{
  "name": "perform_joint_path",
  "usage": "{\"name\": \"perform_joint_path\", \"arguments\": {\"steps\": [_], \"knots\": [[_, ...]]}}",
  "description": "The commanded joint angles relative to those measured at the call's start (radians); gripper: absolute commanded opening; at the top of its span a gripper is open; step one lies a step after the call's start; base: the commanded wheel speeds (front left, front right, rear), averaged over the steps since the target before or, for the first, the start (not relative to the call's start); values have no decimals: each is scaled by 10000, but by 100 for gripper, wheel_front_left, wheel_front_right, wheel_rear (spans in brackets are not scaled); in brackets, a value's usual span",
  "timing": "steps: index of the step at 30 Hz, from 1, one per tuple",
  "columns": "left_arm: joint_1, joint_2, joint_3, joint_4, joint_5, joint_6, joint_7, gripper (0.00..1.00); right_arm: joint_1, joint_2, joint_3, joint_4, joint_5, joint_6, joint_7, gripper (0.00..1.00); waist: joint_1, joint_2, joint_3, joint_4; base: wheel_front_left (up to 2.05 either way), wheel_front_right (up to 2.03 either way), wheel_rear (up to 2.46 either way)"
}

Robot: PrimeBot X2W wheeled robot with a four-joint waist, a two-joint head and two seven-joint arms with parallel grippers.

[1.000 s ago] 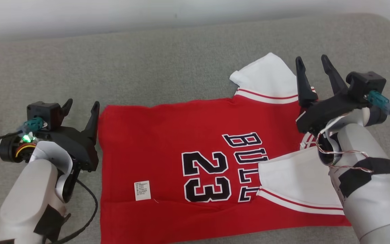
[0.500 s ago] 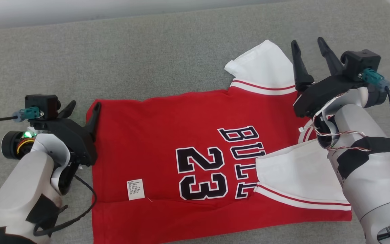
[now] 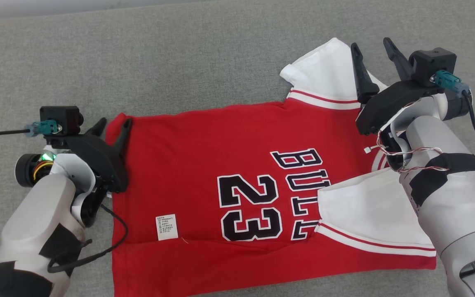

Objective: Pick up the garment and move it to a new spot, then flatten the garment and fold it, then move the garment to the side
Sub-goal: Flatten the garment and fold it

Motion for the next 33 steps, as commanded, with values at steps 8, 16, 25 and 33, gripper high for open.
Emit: {"name": "perform_joint_path", "arguments": {"steps": [8, 16, 25, 33], "knots": [[-352, -62, -227, 103, -290, 23, -721, 0, -664, -182, 394, 1042, -171, -19, 104, 100, 0, -2, 225, 369, 0, 0, 0], [-567, -401, -469, -495, 93, 23, -1818, 0, -1589, -670, 697, 1983, -299, -19, 922, 100, 0, -2, 684, 1099, 0, 0, 0], [-464, -711, -770, -1421, 353, 137, -2351, 0, -2387, -1353, 754, 2467, -495, -19, 1892, 100, 0, -2, 1419, 1824, 0, 0, 0], [-284, -622, -755, -1694, 301, 251, -2496, 0, -2419, -1345, 680, 2607, -541, -20, 2278, 0, 0, -2, 1384, 1770, 0, 0, 0]]}}
